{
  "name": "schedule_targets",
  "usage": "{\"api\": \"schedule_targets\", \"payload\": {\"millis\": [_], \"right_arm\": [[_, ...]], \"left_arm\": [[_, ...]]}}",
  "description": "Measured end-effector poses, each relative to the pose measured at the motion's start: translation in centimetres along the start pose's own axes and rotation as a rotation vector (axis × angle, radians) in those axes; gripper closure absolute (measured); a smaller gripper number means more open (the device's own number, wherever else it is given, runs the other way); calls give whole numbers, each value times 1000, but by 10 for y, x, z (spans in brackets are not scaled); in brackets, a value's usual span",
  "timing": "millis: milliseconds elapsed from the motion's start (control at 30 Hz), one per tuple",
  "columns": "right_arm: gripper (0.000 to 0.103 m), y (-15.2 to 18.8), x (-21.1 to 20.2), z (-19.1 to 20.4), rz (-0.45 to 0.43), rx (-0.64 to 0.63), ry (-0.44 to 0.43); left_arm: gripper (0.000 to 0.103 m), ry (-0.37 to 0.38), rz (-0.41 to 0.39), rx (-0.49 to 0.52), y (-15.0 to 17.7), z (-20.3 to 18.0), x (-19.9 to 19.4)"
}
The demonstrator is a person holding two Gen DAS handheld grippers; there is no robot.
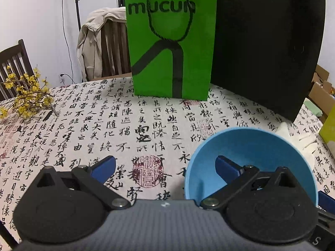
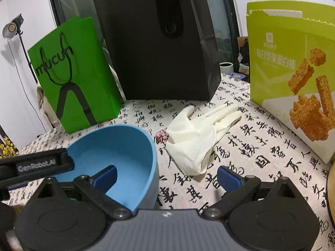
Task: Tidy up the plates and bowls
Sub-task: 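Close both grippers on the rim of that blue bowl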
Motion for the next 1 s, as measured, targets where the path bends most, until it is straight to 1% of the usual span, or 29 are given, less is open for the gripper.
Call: {"api": "schedule_targets", "payload": {"millis": [33,200,300,367,433,500,667,733,767,833,867,933,967,1000], "right_arm": [[5,1,1,0,6,0,3],[7,4,9,2,34,2,-2],[15,5,11,4,41,-1,-8],[18,6,10,5,41,-2,-5],[28,6,9,7,39,-9,-10],[34,7,11,10,46,-12,-17],[39,10,15,12,65,-14,-11],[42,11,15,14,65,-20,-14],[44,11,15,15,63,-24,-11],[50,11,16,17,63,-30,-11],[51,12,16,18,62,-34,-10],[60,12,16,19,62,-35,-18],[61,12,15,19,63,-33,-26],[63,12,15,19,61,-31,-29]], "left_arm": [[0,0,2,4,1,-1,2],[0,-5,0,18,4,-3,4],[0,-6,-3,27,4,-4,5],[0,-8,-2,28,4,-3,6],[0,-9,-1,31,5,-4,7],[0,-11,-5,41,5,-5,7],[5,-13,-1,61,7,-7,10],[12,-4,1,71,8,-9,10],[14,2,3,75,8,-10,11],[24,14,5,86,9,-12,11],[26,16,6,91,9,-13,11],[33,25,7,100,10,-15,11],[35,35,9,101,10,-16,11],[40,44,11,103,11,-16,11]]}}
Point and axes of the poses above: each gripper's, at about its wrist camera, not at the fingertips, and x roughly the way its jaws point, z to its left, y to its underside, the point moved 10 cm from there along x, roughly the way its jaws point, and after that the axes turned 15 degrees about z, right-handed, at the moved point
